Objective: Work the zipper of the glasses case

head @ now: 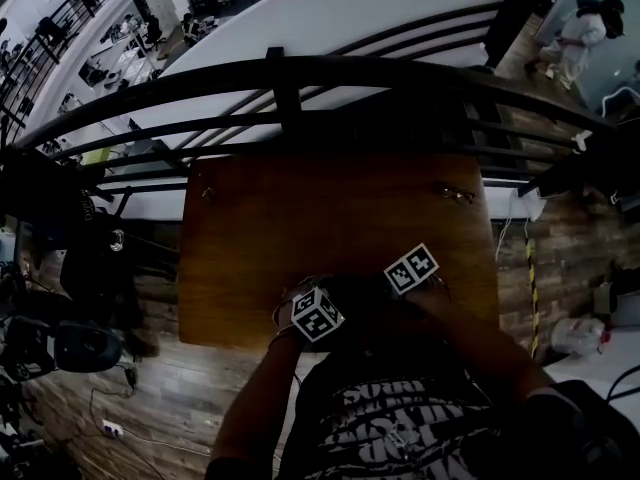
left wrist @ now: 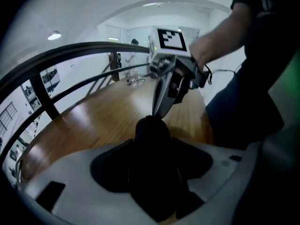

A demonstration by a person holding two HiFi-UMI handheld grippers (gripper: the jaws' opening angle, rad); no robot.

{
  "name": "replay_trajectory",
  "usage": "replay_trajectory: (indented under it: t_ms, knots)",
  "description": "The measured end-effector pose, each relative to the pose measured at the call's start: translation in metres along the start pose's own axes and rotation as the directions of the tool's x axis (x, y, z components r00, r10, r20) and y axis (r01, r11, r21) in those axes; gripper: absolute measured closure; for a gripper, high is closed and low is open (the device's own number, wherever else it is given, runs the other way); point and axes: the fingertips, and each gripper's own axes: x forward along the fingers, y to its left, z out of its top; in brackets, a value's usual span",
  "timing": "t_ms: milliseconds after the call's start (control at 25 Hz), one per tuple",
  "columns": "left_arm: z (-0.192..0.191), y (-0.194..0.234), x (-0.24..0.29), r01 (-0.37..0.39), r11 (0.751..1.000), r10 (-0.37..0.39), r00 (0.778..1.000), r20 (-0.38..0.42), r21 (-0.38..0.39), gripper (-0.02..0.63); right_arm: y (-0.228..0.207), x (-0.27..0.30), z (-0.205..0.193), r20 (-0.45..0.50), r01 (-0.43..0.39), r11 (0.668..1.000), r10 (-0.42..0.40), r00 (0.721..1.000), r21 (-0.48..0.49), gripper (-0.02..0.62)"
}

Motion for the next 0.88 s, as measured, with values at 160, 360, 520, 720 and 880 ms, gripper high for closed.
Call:
replay_trajectory:
  t_ms: [160, 360, 520, 720, 880]
  knots:
    - [0.037, 0.025, -0.023, -0.015, 0.993, 0.038, 0.981, 0.192, -0.119, 0.339, -0.039, -0.021, 0.0, 0.046, 0.135, 0.989, -0.137, 0.989, 0.052, 0.595]
    - [0.04, 0.039, -0.059, -0.074, 0.972, 0.145, 0.936, 0.32, -0.225, 0.339, -0.041, -0.034, -0.002, 0.168, 0.142, 0.989, -0.146, 0.975, 0.035, 0.595]
    - [0.04, 0.035, -0.086, -0.095, 0.939, 0.233, 0.884, 0.406, -0.332, 0.341, -0.03, -0.063, 0.012, 0.293, 0.163, 0.986, -0.148, 0.945, -0.03, 0.595]
    - [0.059, 0.026, -0.127, -0.178, 0.88, 0.401, 0.776, 0.487, -0.441, 0.511, 0.005, -0.115, 0.03, 0.485, 0.228, 0.941, -0.082, 0.871, -0.251, 0.595]
    - [0.078, 0.024, -0.16, -0.269, 0.776, 0.576, 0.67, 0.467, -0.571, 0.589, 0.048, -0.165, 0.039, 0.614, 0.287, 0.862, 0.035, 0.789, -0.418, 0.596]
